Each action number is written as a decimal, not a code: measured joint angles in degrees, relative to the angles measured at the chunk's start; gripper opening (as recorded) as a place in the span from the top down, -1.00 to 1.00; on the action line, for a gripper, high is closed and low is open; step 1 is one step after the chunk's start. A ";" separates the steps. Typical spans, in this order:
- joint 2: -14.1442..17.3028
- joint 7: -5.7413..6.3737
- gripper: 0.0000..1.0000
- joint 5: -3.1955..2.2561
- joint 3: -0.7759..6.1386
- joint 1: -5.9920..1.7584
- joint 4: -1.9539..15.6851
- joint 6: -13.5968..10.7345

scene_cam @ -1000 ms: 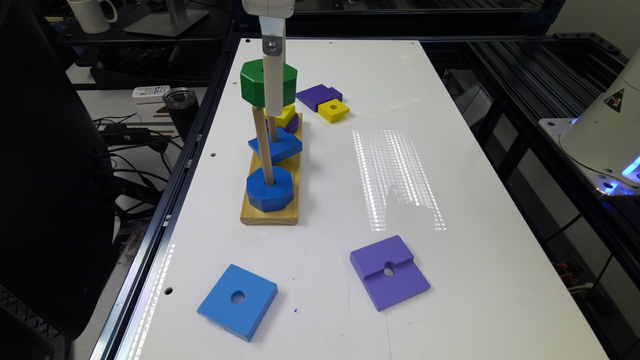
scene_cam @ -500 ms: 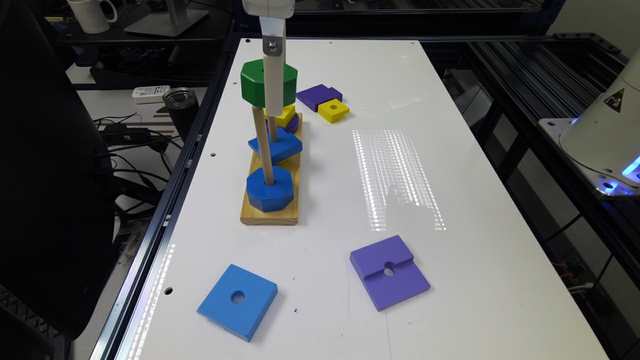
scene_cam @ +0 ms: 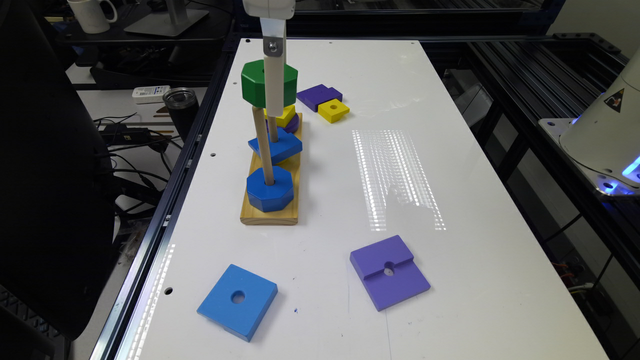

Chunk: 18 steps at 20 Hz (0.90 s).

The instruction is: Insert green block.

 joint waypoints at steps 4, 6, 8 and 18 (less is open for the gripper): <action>0.00 -0.01 1.00 0.00 0.00 -0.04 0.00 0.08; 0.00 -0.04 1.00 0.00 0.00 -0.08 0.02 0.26; 0.02 -0.05 1.00 0.00 0.00 -0.11 0.05 0.54; 1.14 -0.08 1.00 0.00 -0.02 -0.15 0.83 2.21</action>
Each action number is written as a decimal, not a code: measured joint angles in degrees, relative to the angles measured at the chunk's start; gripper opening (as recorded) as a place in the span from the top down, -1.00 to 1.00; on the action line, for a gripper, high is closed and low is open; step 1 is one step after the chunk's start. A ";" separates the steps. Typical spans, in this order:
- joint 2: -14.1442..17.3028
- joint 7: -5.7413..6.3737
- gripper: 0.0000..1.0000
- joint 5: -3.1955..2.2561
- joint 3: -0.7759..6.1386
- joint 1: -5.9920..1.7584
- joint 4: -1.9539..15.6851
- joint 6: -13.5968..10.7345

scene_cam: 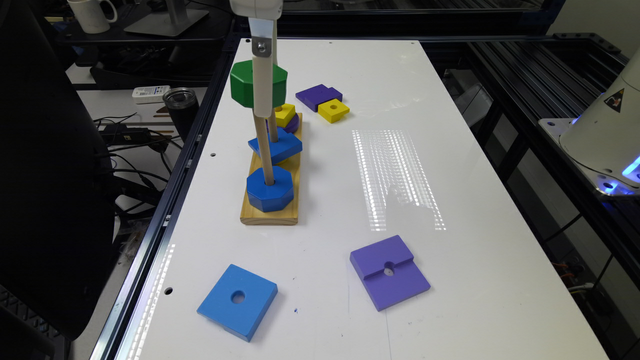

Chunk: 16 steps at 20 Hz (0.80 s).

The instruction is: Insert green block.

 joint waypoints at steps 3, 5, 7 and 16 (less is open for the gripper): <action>0.14 0.00 1.00 0.00 0.00 0.00 0.20 0.00; 0.16 0.00 1.00 0.00 0.00 0.00 0.22 0.00; 0.28 0.00 1.00 0.00 0.00 0.00 0.23 0.01; 1.33 -0.04 1.00 0.00 -0.02 0.00 0.25 0.89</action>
